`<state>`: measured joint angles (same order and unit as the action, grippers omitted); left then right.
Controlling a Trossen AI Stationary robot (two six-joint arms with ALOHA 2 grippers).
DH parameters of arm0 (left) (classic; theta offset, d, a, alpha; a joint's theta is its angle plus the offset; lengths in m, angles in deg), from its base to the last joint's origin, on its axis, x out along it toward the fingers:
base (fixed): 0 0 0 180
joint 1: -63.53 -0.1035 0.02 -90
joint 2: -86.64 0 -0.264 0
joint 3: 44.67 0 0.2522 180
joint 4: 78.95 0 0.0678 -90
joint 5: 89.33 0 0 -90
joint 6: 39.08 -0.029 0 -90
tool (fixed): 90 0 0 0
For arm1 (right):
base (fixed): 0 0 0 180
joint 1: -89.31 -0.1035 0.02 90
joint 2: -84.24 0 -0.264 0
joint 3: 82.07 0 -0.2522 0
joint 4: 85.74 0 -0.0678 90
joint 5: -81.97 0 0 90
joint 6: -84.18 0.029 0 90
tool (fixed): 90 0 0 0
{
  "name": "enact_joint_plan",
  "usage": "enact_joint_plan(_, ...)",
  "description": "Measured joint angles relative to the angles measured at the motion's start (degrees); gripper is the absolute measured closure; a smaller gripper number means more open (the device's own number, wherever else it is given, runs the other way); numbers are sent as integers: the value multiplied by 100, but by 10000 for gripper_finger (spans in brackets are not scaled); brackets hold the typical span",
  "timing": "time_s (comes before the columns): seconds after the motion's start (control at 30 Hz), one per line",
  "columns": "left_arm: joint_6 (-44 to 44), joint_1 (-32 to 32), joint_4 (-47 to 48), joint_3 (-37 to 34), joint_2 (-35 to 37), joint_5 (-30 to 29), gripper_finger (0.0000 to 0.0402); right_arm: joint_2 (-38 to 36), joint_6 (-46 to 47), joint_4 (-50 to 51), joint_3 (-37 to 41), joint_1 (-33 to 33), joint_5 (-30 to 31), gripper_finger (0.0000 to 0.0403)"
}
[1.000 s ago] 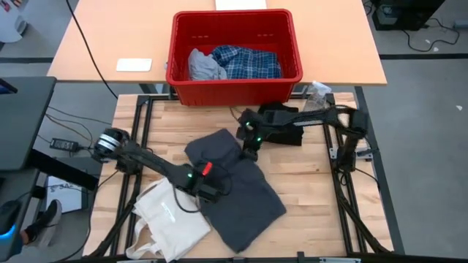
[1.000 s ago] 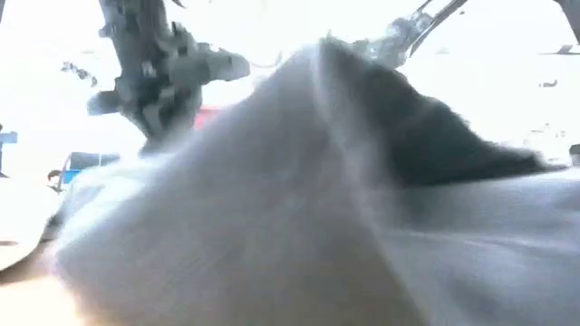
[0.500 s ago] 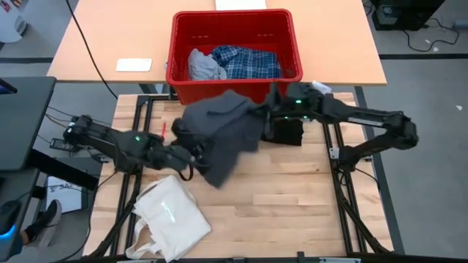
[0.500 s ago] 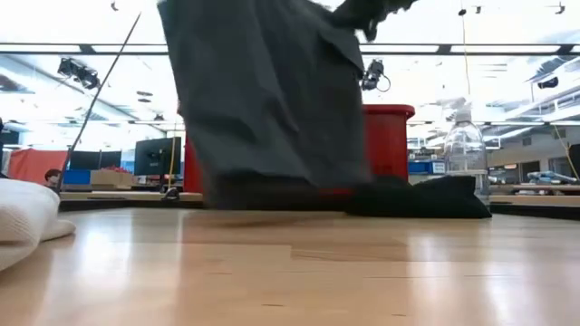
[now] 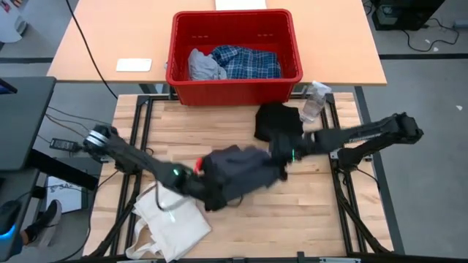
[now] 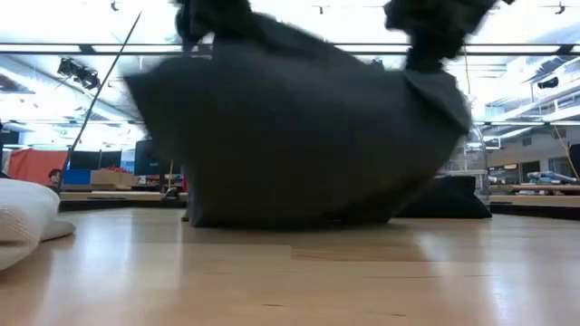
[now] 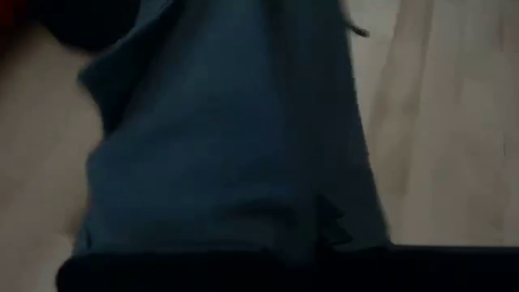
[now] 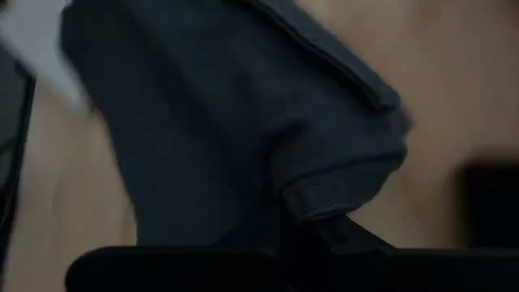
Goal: Fold Laundry from Bin
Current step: Fold the gray shorts
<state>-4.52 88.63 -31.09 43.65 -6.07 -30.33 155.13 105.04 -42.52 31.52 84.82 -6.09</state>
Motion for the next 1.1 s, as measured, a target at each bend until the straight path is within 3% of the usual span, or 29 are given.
enact_joint_plan(0.2,769,416,-1175,-212,-975,645,374,-1,1609,-764,1200,-1373,121,383)
enact_joint_plan(0.4,1168,455,-1850,-215,-1402,1376,354,40,2098,-1376,1584,-1889,-246,383)
enact_joint_plan(0.53,1295,437,-1704,-161,-1228,1572,337,-10,1658,-1330,1249,-1740,-121,383)
enact_joint_plan(0.73,1249,345,-1247,-97,-524,1374,342,-4,868,-1404,738,-841,-356,383)
enact_joint_plan(0.87,1676,387,-679,-105,-600,1082,346,113,762,-1202,899,-413,-1167,383)
enact_joint_plan(0.97,2089,503,-760,-106,-856,1144,339,126,944,-1078,1175,-478,-1848,382)
enact_joint_plan(1.1,2498,619,-766,-108,-970,1710,307,124,1351,-938,1478,-643,-2290,329)
